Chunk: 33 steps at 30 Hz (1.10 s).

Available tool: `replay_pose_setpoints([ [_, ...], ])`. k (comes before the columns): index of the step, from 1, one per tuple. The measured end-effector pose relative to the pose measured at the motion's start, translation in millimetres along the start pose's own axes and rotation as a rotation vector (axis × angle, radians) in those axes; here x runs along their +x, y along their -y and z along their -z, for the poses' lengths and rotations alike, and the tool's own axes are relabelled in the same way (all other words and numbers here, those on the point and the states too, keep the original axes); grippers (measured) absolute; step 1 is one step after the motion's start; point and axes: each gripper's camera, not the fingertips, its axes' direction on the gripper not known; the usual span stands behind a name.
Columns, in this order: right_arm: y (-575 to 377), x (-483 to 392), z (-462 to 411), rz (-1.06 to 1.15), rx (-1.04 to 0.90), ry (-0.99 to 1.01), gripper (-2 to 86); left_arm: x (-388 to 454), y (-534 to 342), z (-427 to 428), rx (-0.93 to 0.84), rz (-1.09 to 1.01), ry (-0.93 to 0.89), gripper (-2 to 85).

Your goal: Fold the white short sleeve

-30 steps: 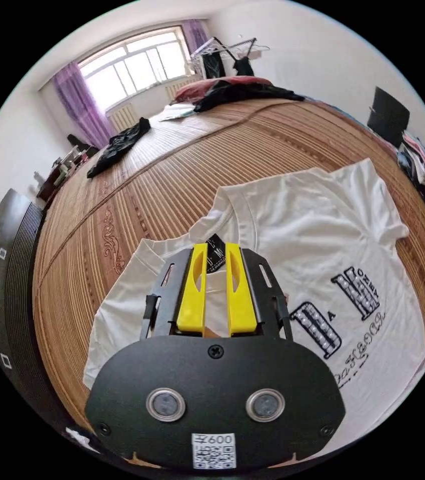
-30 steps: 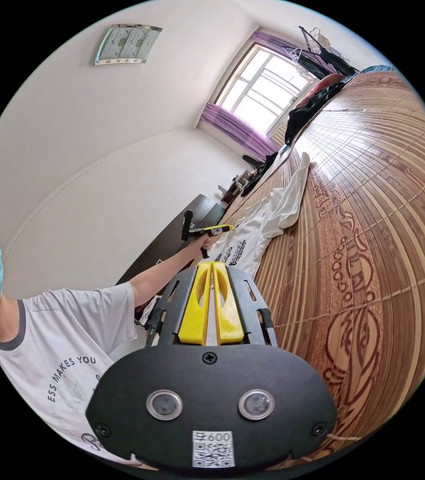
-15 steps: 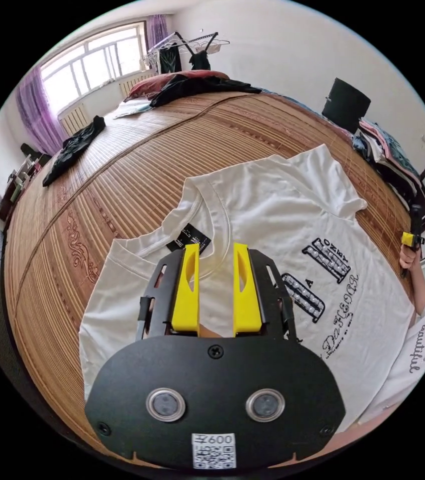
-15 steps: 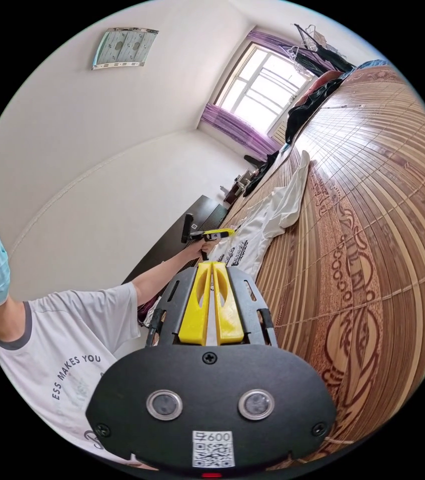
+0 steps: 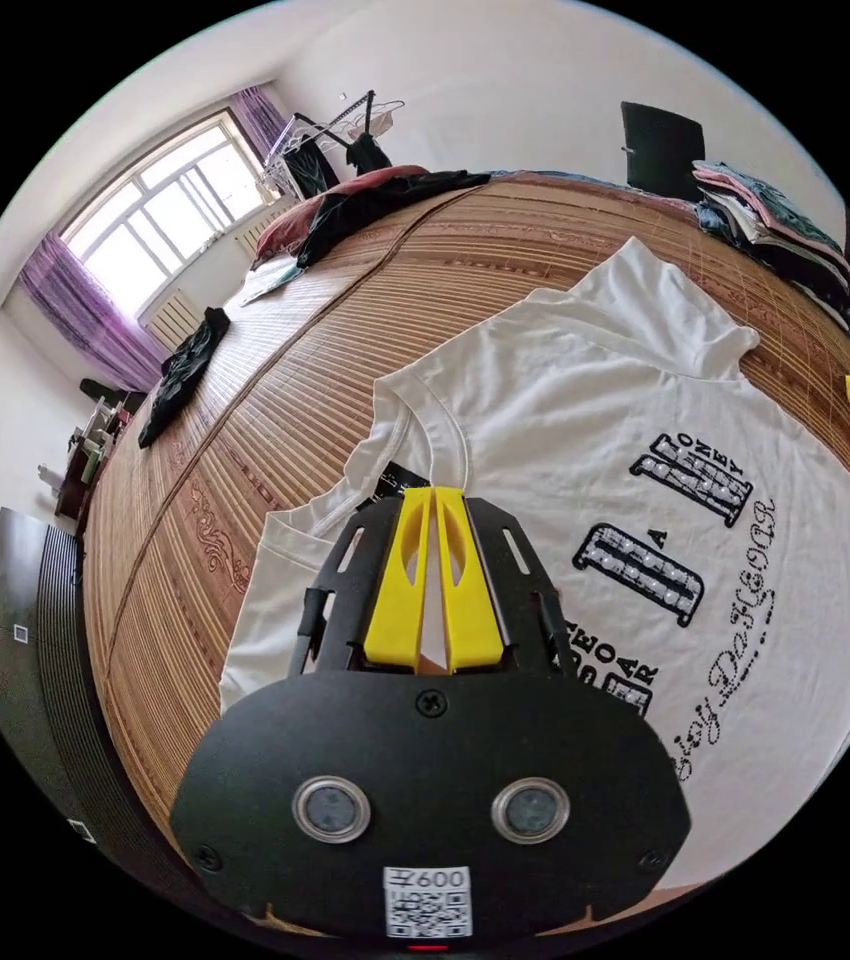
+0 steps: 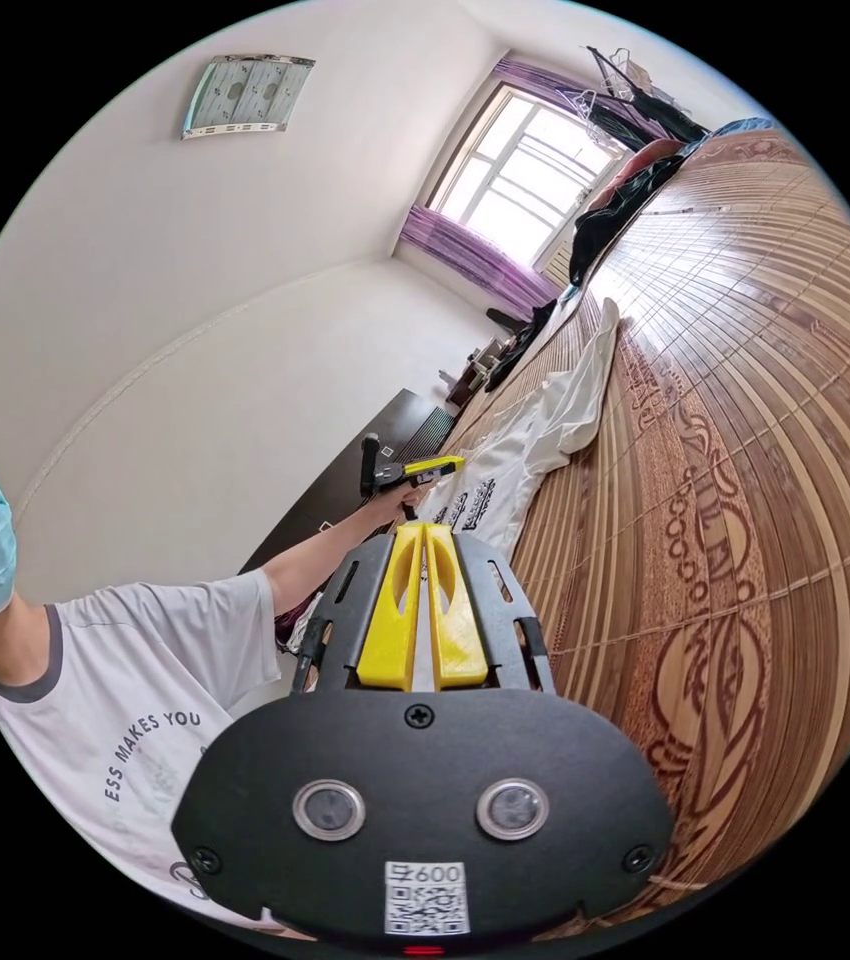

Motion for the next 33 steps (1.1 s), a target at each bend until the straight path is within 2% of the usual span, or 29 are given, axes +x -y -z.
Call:
replay_pose_setpoints([
  [5,0.6,-3.7,-5.4,-0.011,-0.03,0.005,-0.9,9.2,24.3,1.5,0.02,0.017,0.154,0.7],
  [11,1.6,-8.3,-5.6,-0.011,-0.034,0.008,-0.9,-3.9,60.5,-36.3,-0.037,0.121,0.233,0.6],
  [16,2.0,-11.6,-6.3,-0.014,-0.038,0.008,-0.9,-11.2,88.1,-16.3,0.097,0.174,0.422,0.8],
  [19,1.6,-13.7,-7.5,-0.016,-0.045,0.011,-0.9,-25.3,119.6,-34.9,-0.004,0.117,0.457,1.0],
  [21,1.5,-14.8,-7.9,-0.017,-0.049,0.014,-0.9,-43.6,143.4,-57.9,-0.136,0.09,0.413,1.2],
  [24,1.5,-16.7,-7.9,-0.017,-0.05,0.019,-0.9,-102.6,173.2,-49.9,-0.157,0.211,0.289,1.6],
  [26,1.4,-18.1,-7.9,-0.017,-0.051,0.021,-0.9,-184.6,173.0,-29.8,-0.121,0.461,0.052,2.5],
  [27,1.4,-18.5,-8.0,-0.018,-0.051,0.021,-0.9,-207.3,169.6,-25.4,-0.115,0.539,-0.009,2.9],
  [29,1.2,-20.0,-7.9,-0.017,-0.051,0.022,-0.9,-280.1,150.1,3.0,-0.003,0.771,-0.187,4.9],
  [31,1.3,-20.8,-8.3,-0.018,-0.052,0.021,-0.9,-307.0,133.7,36.2,0.166,0.858,-0.19,4.5],
  [33,1.4,-21.3,-9.1,-0.02,-0.056,0.022,-0.9,-322.9,123.8,53.0,0.217,0.912,-0.199,4.1],
])
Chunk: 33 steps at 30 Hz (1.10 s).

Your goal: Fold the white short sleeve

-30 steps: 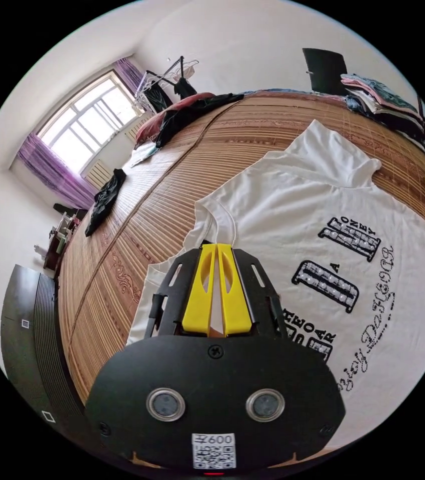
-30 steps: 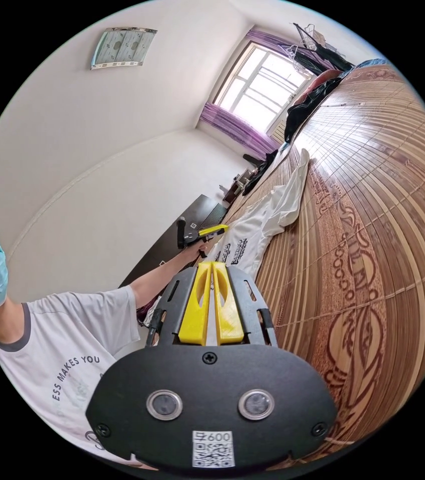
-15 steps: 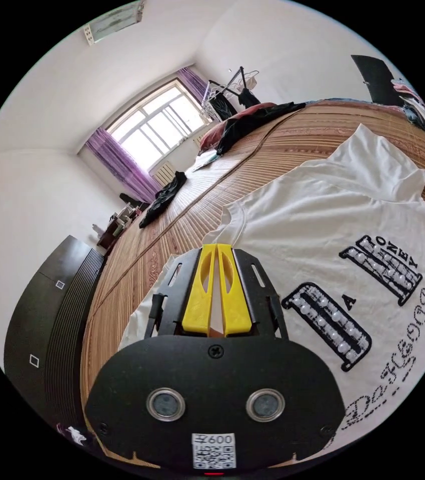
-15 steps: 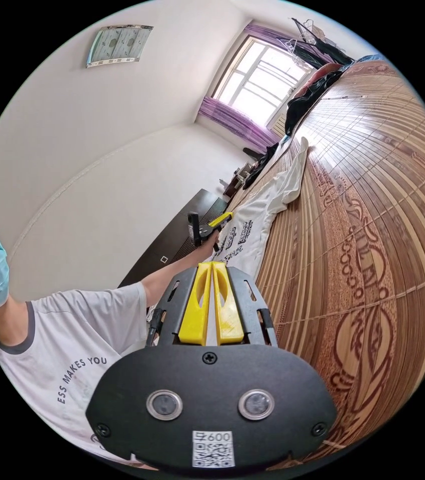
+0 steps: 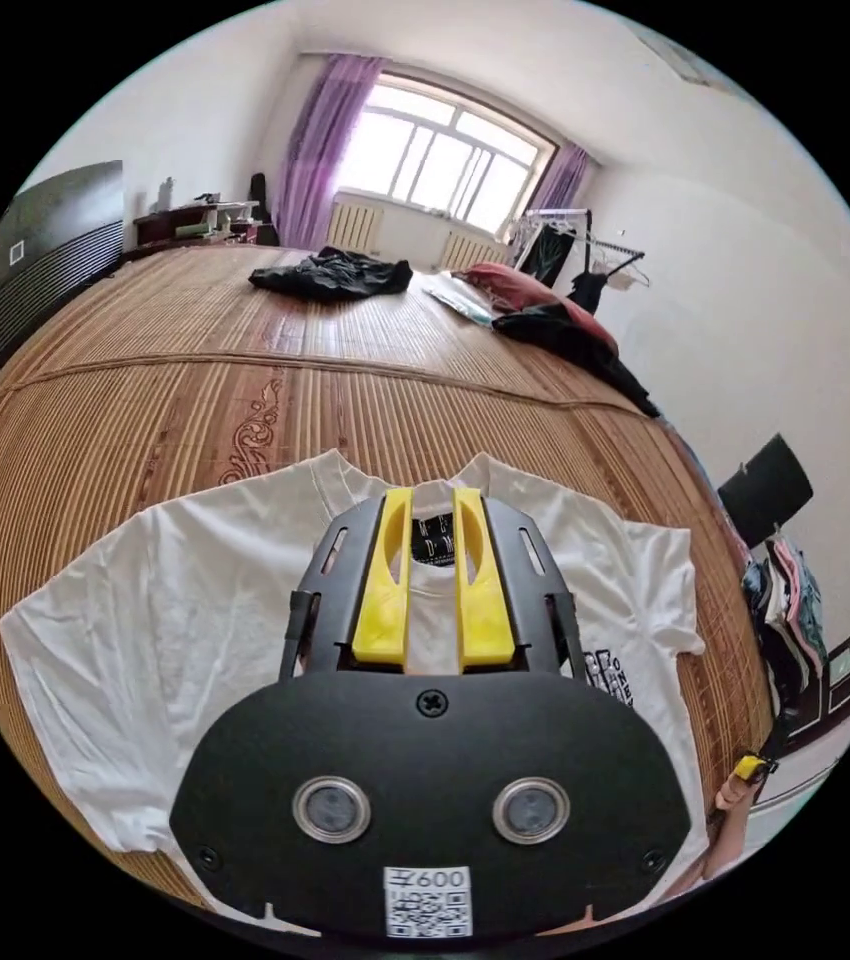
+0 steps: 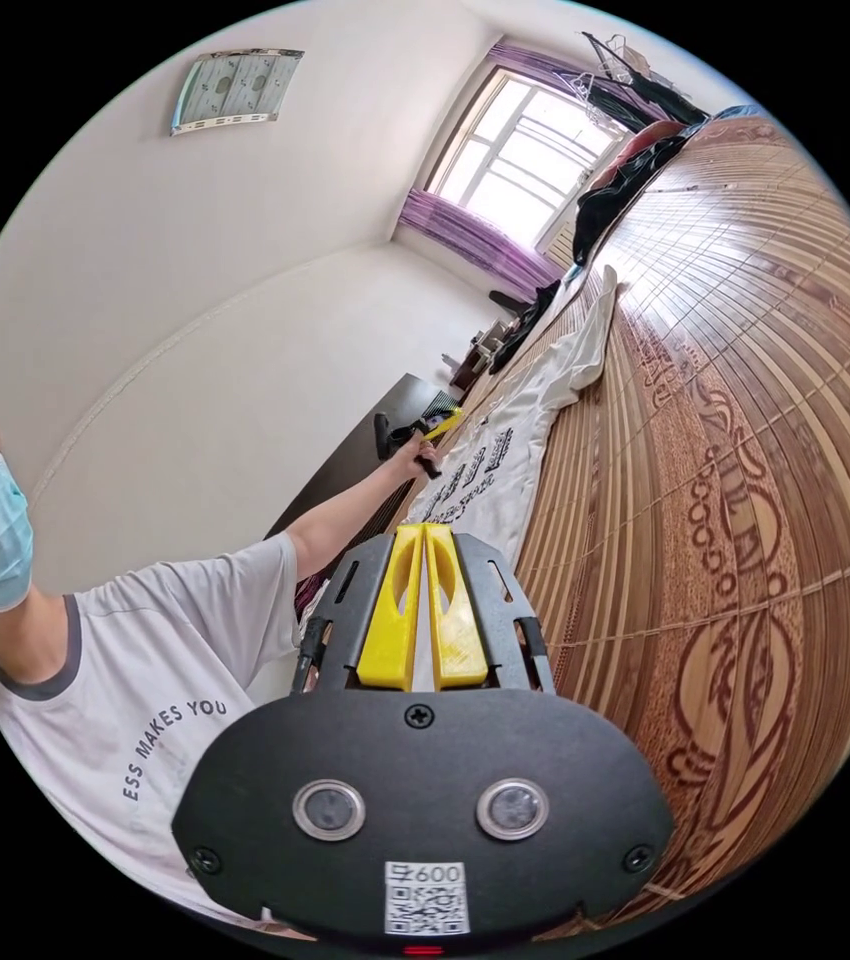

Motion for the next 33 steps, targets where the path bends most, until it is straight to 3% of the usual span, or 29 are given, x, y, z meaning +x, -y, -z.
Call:
replay_pose_setpoints([
  [4,-0.4,-2.3,-0.3,0.0,0.0,0.002,-0.8,11.7,10.9,-21.7,-0.22,-0.122,-0.025,1.3],
  [11,-0.8,-5.2,-0.8,-0.001,0.001,0.005,-0.8,66.3,24.2,-69.9,-0.294,-0.179,0.083,0.5],
  [16,-1.0,-7.3,-1.6,0.0,0.0,0.006,-0.8,96.6,31.6,-73.3,-0.252,-0.187,0.16,0.4],
  [19,-1.3,-8.6,-2.4,0.0,0.0,0.007,-0.8,111.3,24.1,-52.0,-0.09,-0.171,0.196,0.3],
  [23,-1.4,-10.0,-3.3,0.0,0.0,0.009,-0.9,131.9,14.2,-78.0,-0.225,-0.247,0.173,0.4],
  [28,-1.6,-11.5,-4.8,0.0,-0.001,0.01,-0.9,138.2,0.3,-70.0,-0.17,-0.221,0.262,0.7],
  [33,-1.4,-12.6,-7.0,-0.003,-0.005,0.009,-0.9,166.1,-21.2,-80.7,-0.265,-0.436,0.2,2.8],
])
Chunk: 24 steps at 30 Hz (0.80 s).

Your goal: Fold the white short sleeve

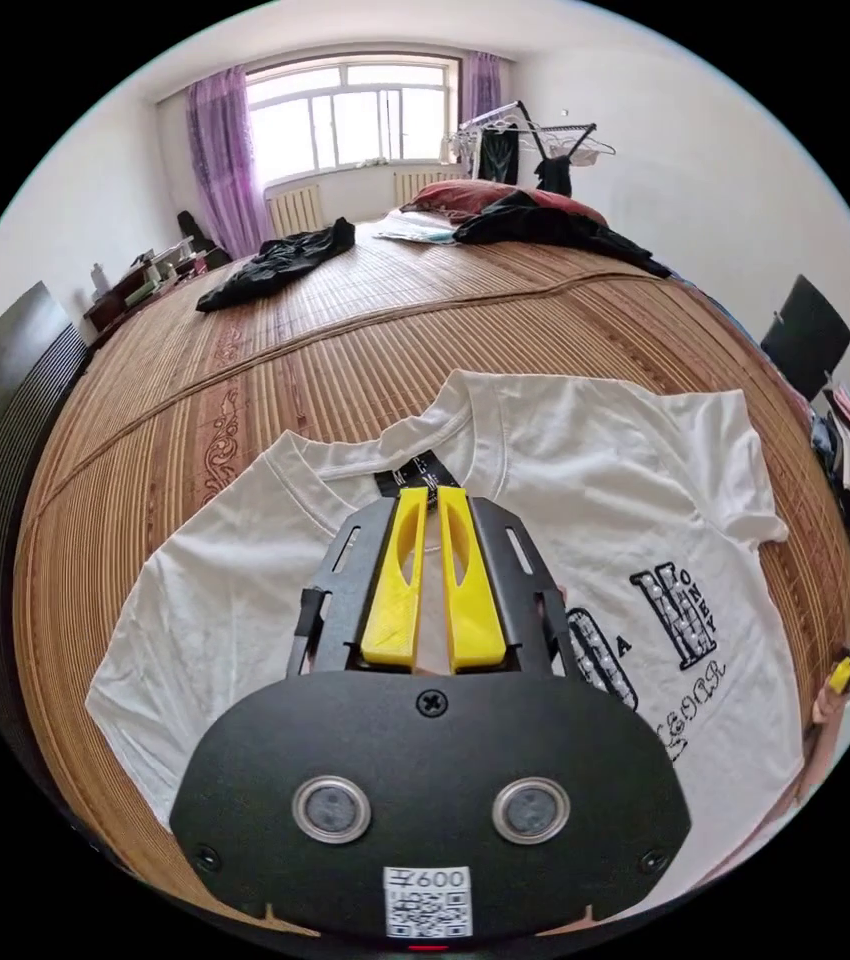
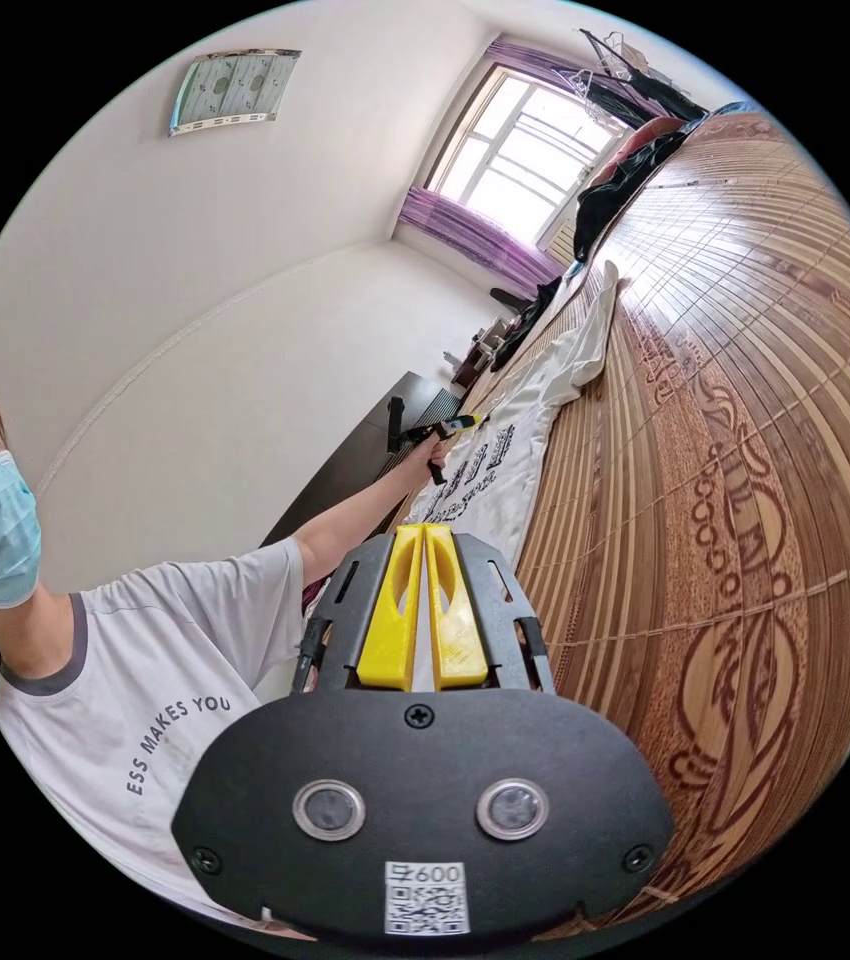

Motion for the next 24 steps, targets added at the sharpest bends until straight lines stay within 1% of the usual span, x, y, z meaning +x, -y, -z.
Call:
replay_pose_setpoints([
  [2,0.0,-0.7,-0.9,0.0,-0.001,0.0,-0.9,21.0,-2.2,-10.6,-0.079,-0.104,0.035,4.5],
  [4,0.0,-1.3,-1.4,0.0,0.0,0.001,-0.9,27.4,-4.9,-12.0,-0.071,-0.105,0.034,4.7],
  [12,0.3,-3.7,-4.3,0.0,-0.002,0.002,-0.9,14.4,-24.1,-21.1,-0.051,0.09,-0.049,1.5],
  [16,0.4,-5.2,-5.8,0.001,-0.002,0.006,-0.9,8.3,-48.5,-15.7,0.017,0.161,-0.075,1.0],
  [21,1.0,-6.8,-8.6,-0.002,-0.008,0.004,-0.9,23.2,-77.6,19.9,0.173,0.122,-0.018,0.9],
  [23,1.1,-7.9,-10.2,-0.004,-0.011,0.003,-0.9,35.4,-94.9,39.2,0.267,0.076,0.03,0.8],
  [24,1.1,-8.1,-10.5,-0.005,-0.012,0.004,-0.9,38.1,-97.9,42.4,0.28,0.064,0.043,0.8],
])
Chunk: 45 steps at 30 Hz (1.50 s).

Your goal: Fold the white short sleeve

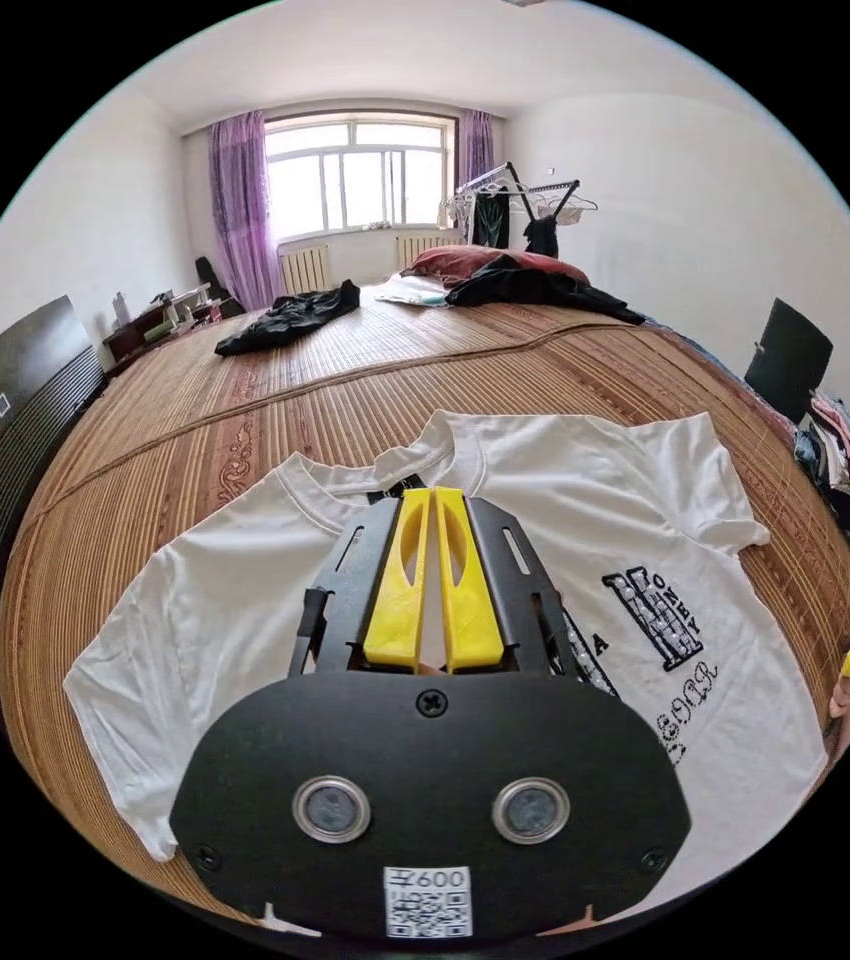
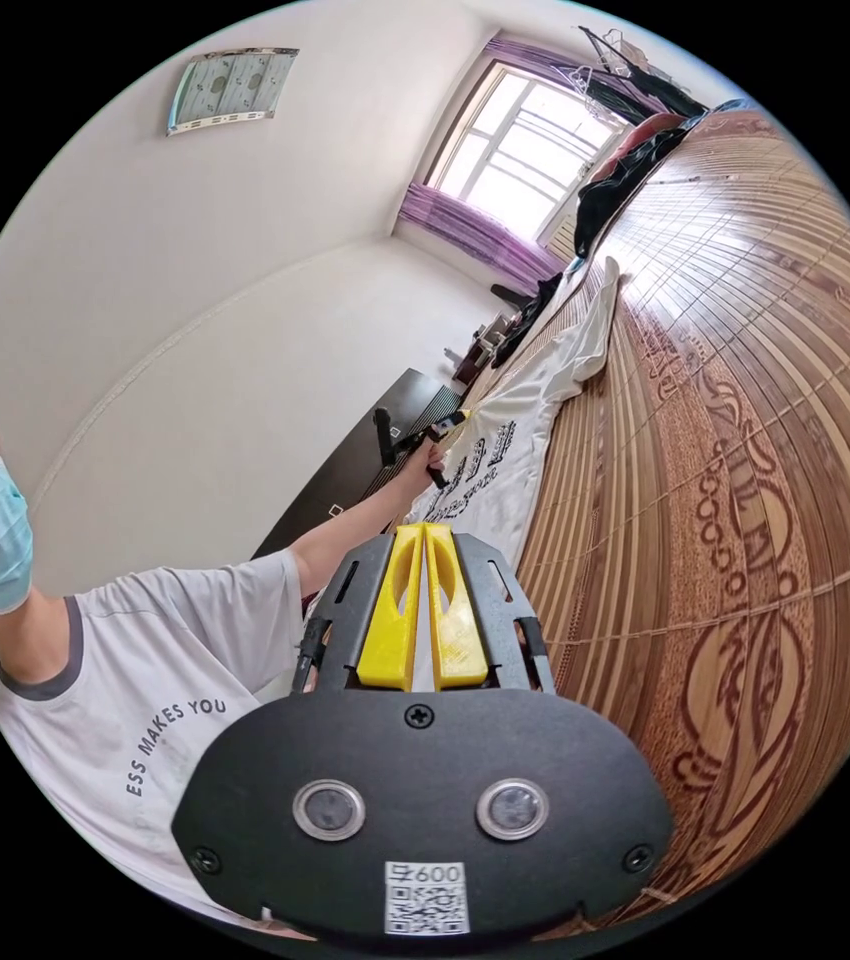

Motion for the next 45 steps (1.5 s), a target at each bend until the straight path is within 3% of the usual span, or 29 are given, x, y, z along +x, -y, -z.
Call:
replay_pose_setpoints([
  [3,0.2,-1.3,-1.6,-0.002,-0.003,0.0,-0.9,8.5,-4.6,1.4,0.005,-0.058,0.074,0.8],
  [11,0.9,-5.4,-5.4,-0.004,-0.01,0.003,-0.9,9.9,5.9,-89.9,-0.292,-0.118,0.161,1.2],
  [16,1.4,-8.0,-8.7,-0.007,-0.021,0.009,-0.9,-13.8,9.0,-93.5,-0.291,-0.091,0.152,2.4],
  [21,2.1,-11.4,-9.8,-0.006,-0.022,0.011,-0.9,-97.6,8.6,-81.8,-0.25,0.179,-0.051,7.1],
  [25,2.8,-14.4,-10.5,-0.006,-0.023,0.01,-0.8,-171.9,-8.1,-54.4,-0.067,0.428,-0.183,9.0],
  [27,3.1,-15.8,-10.6,-0.005,-0.022,0.011,-0.8,-179.5,-3.7,-53.8,-0.081,0.411,-0.123,8.3],
  [32,4.4,-19.9,-10.6,-0.003,-0.02,0.014,-0.9,-144.7,28.6,-91.1,-0.19,0.132,0.024,4.9],
  [35,5.3,-21.9,-10.2,-0.001,-0.018,0.017,-0.9,-138.9,26.1,-144.0,-0.358,0.117,0.073,3.3],
  [41,7.7,-26.3,-9.3,-0.001,-0.016,0.02,-0.9,-143.4,23.6,-165.6,-0.401,0.035,0.087,3.5],
  [45,9.3,-29.4,-8.8,0.0,-0.017,0.018,-0.9,-174.4,4.4,-146.0,-0.282,0.236,-0.033,7.8],
])
